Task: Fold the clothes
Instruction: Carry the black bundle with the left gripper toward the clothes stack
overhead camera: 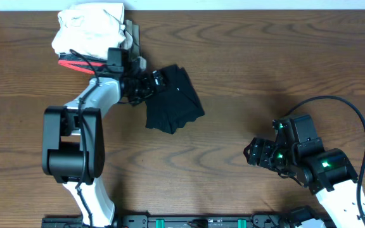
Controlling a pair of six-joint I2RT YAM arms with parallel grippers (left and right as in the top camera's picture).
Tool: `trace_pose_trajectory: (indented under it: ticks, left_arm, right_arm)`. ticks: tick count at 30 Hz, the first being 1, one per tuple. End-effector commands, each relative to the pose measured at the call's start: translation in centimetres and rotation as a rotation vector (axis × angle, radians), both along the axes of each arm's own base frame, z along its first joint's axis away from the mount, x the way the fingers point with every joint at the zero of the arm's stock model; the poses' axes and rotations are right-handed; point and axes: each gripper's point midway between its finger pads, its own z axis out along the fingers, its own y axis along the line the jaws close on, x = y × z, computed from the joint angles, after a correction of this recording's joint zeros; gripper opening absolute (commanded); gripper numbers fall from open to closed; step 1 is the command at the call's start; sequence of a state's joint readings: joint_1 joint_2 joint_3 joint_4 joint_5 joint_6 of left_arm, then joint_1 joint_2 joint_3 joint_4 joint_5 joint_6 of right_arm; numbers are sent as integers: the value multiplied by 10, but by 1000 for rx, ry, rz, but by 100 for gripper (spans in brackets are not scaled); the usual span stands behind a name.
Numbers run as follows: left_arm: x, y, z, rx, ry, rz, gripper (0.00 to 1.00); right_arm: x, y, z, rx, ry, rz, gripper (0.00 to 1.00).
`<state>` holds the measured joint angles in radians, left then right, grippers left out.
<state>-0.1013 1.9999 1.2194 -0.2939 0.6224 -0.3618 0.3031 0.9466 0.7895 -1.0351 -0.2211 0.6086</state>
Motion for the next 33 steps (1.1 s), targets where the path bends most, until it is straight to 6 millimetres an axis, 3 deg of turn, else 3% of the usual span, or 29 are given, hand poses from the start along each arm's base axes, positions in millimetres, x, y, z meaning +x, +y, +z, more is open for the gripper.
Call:
trace_pose_trajectory:
  ticks: [1, 2, 6, 10, 15, 20, 24, 27, 33]
  left_arm:
    - [-36, -9, -65, 51, 168, -43, 99]
    - [-39, -11, -72, 51, 186, -47, 95]
    - [-48, -15, -87, 37, 232, -59, 45]
    - [-48, -15, -87, 37, 231, -59, 6]
    - [-47, -18, -83, 13, 232, -58, 6]
    - [-27, -29, -46, -46, 144, -74, 6]
    - [1, -33, 12, -64, -22, -79, 6]
    - [23, -35, 69, -75, -180, -71, 6]
    - [65, -9, 167, -48, -430, 155, 6]
  right_arm:
    - [2, 2, 7, 20, -17, 7, 81]
    - [2, 2, 7, 19, -17, 7, 81]
    - [2, 2, 7, 19, -17, 7, 81]
    - [2, 2, 7, 20, -18, 7, 82]
    - [2, 2, 7, 20, -18, 7, 82]
    - [2, 2, 7, 19, -18, 7, 82]
    - [2, 2, 7, 19, -18, 7, 82]
    - [2, 2, 7, 19, -18, 8, 82]
    - [1, 1, 6, 12, -22, 24, 82]
